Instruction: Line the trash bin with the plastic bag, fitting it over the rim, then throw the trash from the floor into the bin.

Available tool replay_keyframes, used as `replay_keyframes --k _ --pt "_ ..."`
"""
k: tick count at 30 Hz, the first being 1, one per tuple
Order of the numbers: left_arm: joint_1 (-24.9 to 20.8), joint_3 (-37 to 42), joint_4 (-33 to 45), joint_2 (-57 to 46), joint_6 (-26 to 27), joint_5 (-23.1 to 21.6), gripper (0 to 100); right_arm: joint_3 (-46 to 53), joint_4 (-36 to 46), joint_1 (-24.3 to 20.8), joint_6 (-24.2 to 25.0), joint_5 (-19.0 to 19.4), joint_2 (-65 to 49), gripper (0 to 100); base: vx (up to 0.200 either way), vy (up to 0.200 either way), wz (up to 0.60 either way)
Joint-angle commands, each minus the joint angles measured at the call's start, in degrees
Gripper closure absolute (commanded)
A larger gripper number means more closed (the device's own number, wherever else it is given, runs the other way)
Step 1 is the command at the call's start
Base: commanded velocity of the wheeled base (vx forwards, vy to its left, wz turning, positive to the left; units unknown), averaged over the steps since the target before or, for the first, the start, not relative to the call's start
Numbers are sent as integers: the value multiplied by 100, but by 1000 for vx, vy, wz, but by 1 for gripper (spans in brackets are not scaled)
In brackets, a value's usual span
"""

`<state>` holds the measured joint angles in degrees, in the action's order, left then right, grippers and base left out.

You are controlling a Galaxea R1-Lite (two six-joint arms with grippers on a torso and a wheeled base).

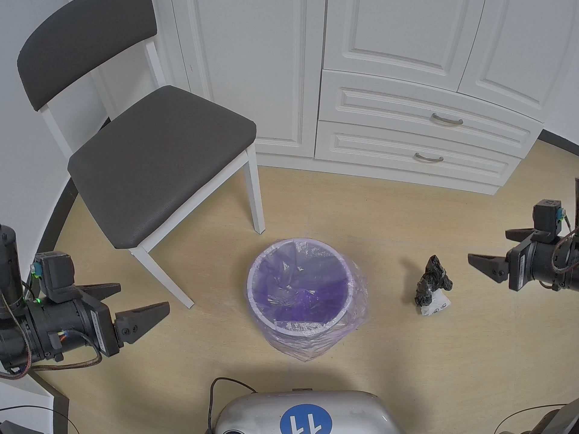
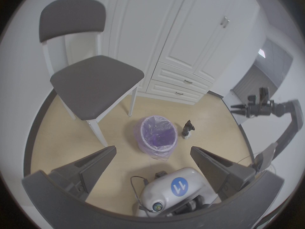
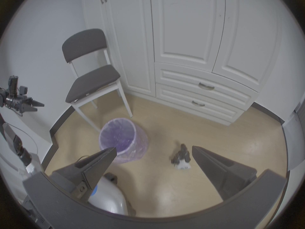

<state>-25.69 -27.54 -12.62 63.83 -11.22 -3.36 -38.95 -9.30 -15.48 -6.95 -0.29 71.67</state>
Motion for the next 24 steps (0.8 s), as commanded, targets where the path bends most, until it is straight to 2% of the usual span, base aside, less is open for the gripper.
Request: replay_keyframes --k 1,7,10,13,15,16,17,20,24 --pt "-42 -445 137 437 -504 -15 0 -359 728 -447 88 -103 181 0 0 0 0" --pt "64 -208 -180 692 -434 -41 0 -227 623 -1106 484 -164 1297 0 0 0 0" --pt "160 3 -268 675 -3 -50 0 -482 350 -1466 616 -287 1956 0 0 0 0" --pt "266 319 -435 675 612 -50 0 -763 253 -1915 818 -656 2694 0 0 0 0" --pt "354 521 -689 701 814 -59 0 -957 262 -2222 976 -929 3169 0 0 0 0" --pt "354 521 -689 701 814 -59 0 -957 262 -2222 976 -929 3169 0 0 0 0" --pt "398 715 -979 798 831 -59 0 -1132 280 -2477 1108 -1061 3582 0 0 0 0" --pt "547 917 -1375 894 823 -103 0 -1299 332 -2688 1126 -1087 3969 0 0 0 0" --pt "696 1066 -1656 938 849 -586 0 -1361 341 -2767 1117 -1087 4347 0 0 0 0"
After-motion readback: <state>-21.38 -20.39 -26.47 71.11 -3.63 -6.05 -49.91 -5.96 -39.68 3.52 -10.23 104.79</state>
